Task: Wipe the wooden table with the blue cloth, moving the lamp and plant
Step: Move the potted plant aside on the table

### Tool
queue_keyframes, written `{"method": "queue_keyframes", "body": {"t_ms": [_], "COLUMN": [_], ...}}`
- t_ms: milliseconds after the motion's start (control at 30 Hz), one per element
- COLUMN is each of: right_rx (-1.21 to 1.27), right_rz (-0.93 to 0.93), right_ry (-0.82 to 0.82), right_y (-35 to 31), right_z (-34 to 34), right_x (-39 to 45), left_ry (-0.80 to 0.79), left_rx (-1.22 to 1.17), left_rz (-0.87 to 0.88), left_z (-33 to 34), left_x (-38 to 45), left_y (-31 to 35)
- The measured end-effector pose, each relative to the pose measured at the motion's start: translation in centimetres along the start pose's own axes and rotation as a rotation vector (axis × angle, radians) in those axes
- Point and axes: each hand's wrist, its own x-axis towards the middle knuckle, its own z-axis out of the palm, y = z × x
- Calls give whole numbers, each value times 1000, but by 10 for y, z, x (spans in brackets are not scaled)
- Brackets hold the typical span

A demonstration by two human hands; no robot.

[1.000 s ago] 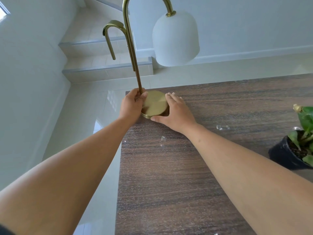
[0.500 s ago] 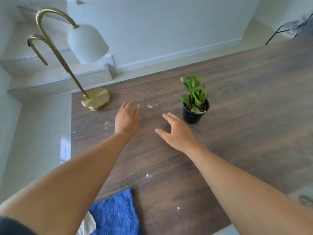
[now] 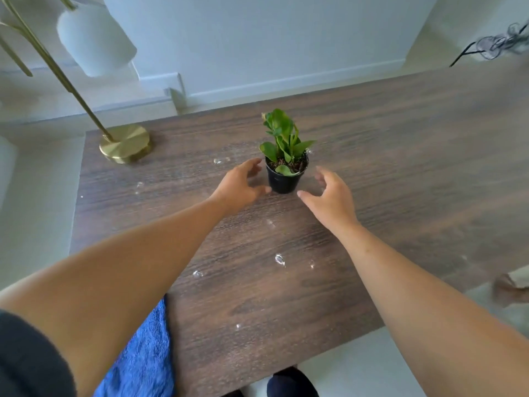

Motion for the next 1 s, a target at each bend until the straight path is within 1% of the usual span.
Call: {"method": "queue_keyframes", "body": {"t_ms": [67, 133, 267, 367, 500, 633, 767, 1000], "right_rx": [48, 153, 352, 426, 436, 402, 344, 353], "right_rz": [10, -8, -26, -18, -48, -126, -161, -149], "right_ry": [-51, -101, -130, -143, -200, -263, -304, -353], "right_y": [-3, -6, -13, -21, -51, -92, -127, -151], "right_z": [1, 4, 13, 23, 41, 69, 100, 142], "right_x": [11, 19, 31, 40, 67, 107, 144, 183], "left_ry": [-5, -1, 3, 16, 85, 133, 178, 216], "left_rx": [-90, -172, -263, -312, -337, -341, -298, -269], "left_rz": [1, 7, 14, 2, -30, -56, -64, -83], "left_z": [2, 4, 4, -8, -42, -88, -127, -160], "left_x": [6, 12, 18, 23, 33, 55, 82, 113], "left_y": [2, 3, 4, 0, -12, -36, -60, -93]}}
